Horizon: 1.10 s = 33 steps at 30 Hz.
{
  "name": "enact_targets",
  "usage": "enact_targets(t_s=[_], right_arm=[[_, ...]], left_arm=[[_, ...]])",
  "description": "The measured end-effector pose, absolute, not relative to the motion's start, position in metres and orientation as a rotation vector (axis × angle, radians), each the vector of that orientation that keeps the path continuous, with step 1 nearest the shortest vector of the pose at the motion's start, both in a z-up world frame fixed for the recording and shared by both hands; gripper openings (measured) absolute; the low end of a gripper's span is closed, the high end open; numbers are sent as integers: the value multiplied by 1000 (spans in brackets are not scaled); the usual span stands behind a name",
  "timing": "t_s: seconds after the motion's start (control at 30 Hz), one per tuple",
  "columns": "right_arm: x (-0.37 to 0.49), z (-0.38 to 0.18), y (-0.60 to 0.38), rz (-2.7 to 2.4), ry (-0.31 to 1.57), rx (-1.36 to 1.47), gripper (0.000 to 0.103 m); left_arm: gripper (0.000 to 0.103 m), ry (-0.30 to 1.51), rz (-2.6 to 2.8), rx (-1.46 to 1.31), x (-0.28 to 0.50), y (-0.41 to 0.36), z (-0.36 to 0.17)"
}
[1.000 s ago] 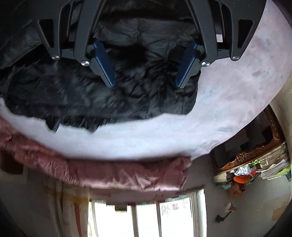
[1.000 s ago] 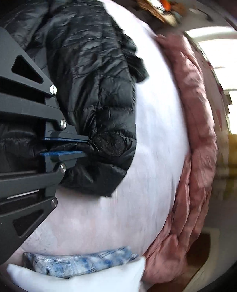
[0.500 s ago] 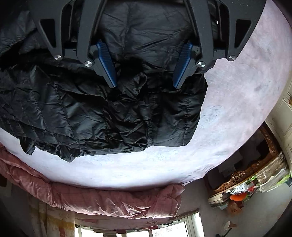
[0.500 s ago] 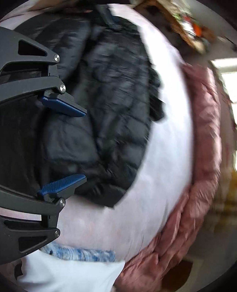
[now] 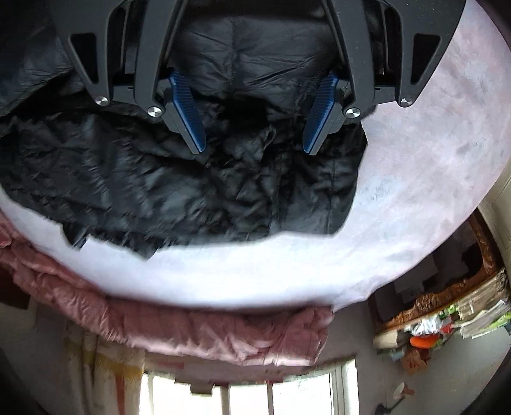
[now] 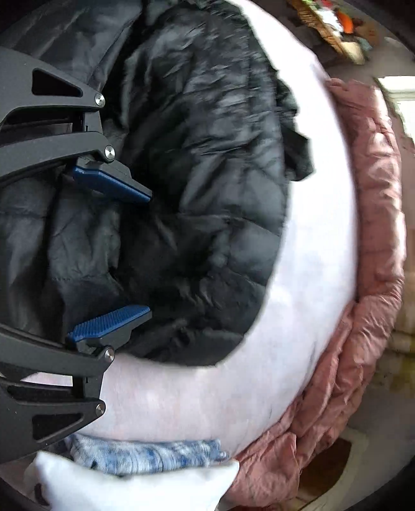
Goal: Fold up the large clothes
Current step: 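Withdraw both tools from the folded jacket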
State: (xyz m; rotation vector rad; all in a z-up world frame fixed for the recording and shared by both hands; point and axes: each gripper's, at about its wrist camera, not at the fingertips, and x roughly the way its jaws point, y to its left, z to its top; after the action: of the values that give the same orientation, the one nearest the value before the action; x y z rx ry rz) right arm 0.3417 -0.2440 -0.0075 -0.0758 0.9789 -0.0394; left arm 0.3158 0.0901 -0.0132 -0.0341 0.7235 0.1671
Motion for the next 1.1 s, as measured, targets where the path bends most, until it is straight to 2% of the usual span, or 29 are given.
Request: enact_targets(t_s=[0.23, 0.27, 0.33, 0.37, 0.4, 0.47, 0.5, 0.67, 0.73, 0.77, 1.1], right_arm=[[312, 47, -246, -7, 834, -8, 70], [309, 53, -245, -6, 819, -1, 70], [303, 65, -243, 1, 774, 24, 78], [299, 70, -242, 5, 744, 38, 87], [294, 74, -240, 4, 708, 47, 89], [284, 81, -235, -10, 640, 40, 89], [283, 84, -232, -16, 621, 28, 89], [270, 94, -218, -44, 497, -26, 90], [259, 100, -213, -56, 399, -30, 94], [256, 102, -211, -43, 374, -31, 103], [228, 114, -192, 3, 260, -48, 103]], left_arm=[[71, 538, 156, 54, 282, 70, 16], [76, 517, 158, 62, 280, 69, 20], [83, 460, 165, 69, 272, 67, 28], [85, 433, 169, 70, 268, 67, 31], [86, 405, 171, 70, 264, 67, 35], [100, 361, 175, 62, 258, 68, 40], [103, 335, 181, 53, 254, 69, 43], [103, 268, 145, 28, 238, 69, 58], [103, 244, 136, 22, 232, 67, 62], [103, 236, 128, 21, 229, 66, 63], [103, 111, 163, 68, 200, 51, 76]])
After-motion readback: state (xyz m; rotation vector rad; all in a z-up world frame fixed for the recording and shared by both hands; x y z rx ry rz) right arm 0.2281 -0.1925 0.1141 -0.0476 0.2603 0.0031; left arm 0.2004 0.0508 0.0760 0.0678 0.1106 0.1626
